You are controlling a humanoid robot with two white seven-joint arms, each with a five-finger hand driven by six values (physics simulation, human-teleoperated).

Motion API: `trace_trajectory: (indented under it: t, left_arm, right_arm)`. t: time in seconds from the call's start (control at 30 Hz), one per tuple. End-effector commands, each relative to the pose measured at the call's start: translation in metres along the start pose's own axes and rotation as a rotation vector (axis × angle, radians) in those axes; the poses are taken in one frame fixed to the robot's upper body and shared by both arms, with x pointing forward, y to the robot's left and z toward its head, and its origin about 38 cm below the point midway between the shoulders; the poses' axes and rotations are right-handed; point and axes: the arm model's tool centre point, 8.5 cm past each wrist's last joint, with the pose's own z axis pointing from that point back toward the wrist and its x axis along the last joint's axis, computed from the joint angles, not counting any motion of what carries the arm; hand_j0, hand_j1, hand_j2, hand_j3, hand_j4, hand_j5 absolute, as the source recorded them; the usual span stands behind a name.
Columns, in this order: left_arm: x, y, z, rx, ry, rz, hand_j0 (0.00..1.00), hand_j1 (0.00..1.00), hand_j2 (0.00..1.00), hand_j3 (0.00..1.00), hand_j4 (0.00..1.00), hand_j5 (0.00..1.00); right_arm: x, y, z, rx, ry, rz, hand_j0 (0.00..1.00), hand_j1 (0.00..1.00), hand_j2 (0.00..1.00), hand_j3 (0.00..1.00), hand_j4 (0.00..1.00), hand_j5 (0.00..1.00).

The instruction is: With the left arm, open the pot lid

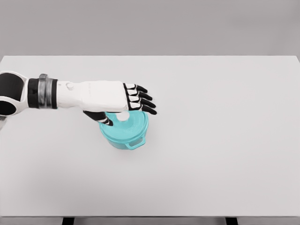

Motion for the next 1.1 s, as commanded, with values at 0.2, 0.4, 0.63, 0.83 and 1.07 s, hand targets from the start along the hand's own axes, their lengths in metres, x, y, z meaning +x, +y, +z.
trace_trajectory:
  t: [0.2,0.4,0.63,0.83,1.07]
  left_arm:
    - [-0.011,-0.015,0.003,-0.062,0.051,-0.006,1.0,1.0,1.0,1.0,1.0,1.0]
    - [-0.016,-0.026,0.0,-0.121,0.09,-0.047,0.99,0.99,0.99,0.99,0.99,0.99]
    - [-0.015,-0.026,-0.004,-0.119,0.078,-0.05,0.87,0.87,0.87,0.87,0.87,0.87]
    - [-0.013,-0.034,-0.009,-0.144,0.066,-0.036,0.86,0.86,0.86,0.86,0.86,0.86]
    - [-0.018,-0.038,-0.013,-0.159,0.082,-0.046,0.83,0.83,0.83,0.83,0.83,0.83]
  right_arm:
    - [-0.001,0.001,0.0,0.001,0.001,-0.002,1.0,1.0,1.0,1.0,1.0,1.0]
    - [0.0,0.0,0.0,0.0,-0.001,-0.001,1.0,1.0,1.0,1.0,1.0,1.0]
    - [-0.001,0.001,0.0,0.002,0.0,0.0,1.0,1.0,1.0,1.0,1.0,1.0]
    - [-0.001,0.0,0.0,0.0,0.001,-0.002,1.0,1.0,1.0,1.0,1.0,1.0]
    - [0.0,0.0,0.0,-0.001,-0.001,-0.001,1.0,1.0,1.0,1.0,1.0,1.0]
